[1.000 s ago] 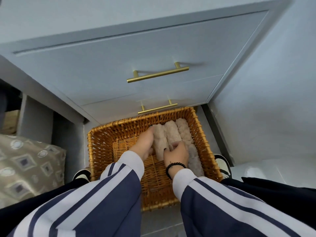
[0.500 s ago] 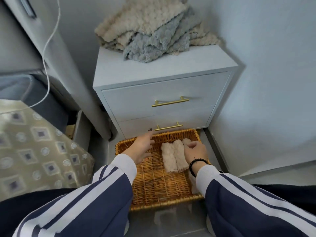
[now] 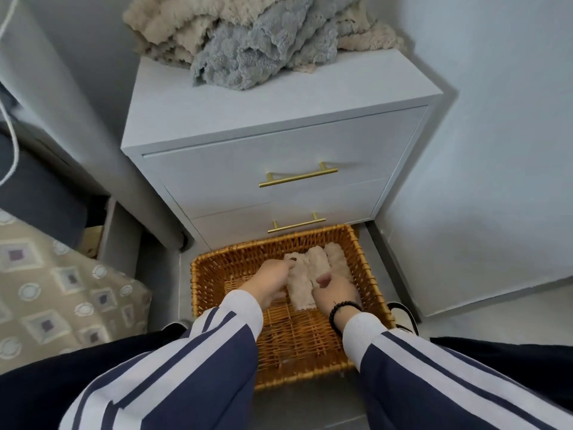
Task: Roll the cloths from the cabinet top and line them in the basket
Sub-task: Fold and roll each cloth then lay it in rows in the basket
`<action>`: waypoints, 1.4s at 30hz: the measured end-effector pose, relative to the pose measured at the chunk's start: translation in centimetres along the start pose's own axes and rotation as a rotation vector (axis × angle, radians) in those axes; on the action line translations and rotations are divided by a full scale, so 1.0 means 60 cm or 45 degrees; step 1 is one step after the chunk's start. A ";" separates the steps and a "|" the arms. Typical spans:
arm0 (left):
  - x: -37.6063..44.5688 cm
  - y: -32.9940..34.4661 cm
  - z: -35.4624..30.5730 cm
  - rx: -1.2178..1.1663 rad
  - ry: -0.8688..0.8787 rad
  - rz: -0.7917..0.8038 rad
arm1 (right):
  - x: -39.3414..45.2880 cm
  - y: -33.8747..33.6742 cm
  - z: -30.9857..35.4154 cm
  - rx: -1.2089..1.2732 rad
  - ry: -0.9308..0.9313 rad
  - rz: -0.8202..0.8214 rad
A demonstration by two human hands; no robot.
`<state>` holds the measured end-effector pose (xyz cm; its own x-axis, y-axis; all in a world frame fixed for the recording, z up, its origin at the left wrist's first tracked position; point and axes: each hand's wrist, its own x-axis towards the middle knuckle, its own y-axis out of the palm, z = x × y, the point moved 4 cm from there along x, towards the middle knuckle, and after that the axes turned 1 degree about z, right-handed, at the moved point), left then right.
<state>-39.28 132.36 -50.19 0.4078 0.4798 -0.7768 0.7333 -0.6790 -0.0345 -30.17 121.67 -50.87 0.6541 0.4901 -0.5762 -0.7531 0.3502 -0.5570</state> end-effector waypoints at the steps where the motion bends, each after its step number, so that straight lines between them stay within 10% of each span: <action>1: 0.018 0.005 0.007 -0.015 -0.033 0.003 | 0.010 0.013 -0.003 -0.034 -0.015 0.047; 29: 0.266 0.015 0.077 -0.199 -0.281 -0.136 | 0.185 0.131 -0.040 -0.178 -0.156 0.247; 37: 0.274 0.044 0.058 -0.094 -0.189 -0.281 | 0.165 0.073 -0.066 -0.375 -0.114 -0.195; 42: 0.279 0.072 0.053 0.105 -0.154 -0.142 | 0.185 0.055 -0.087 -0.334 -0.003 -0.130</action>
<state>-31.05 135.69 -65.36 0.2546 0.4875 -0.8352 0.7212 -0.6710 -0.1719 -25.03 124.09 -62.21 0.7249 0.4651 -0.5080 -0.6391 0.1791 -0.7480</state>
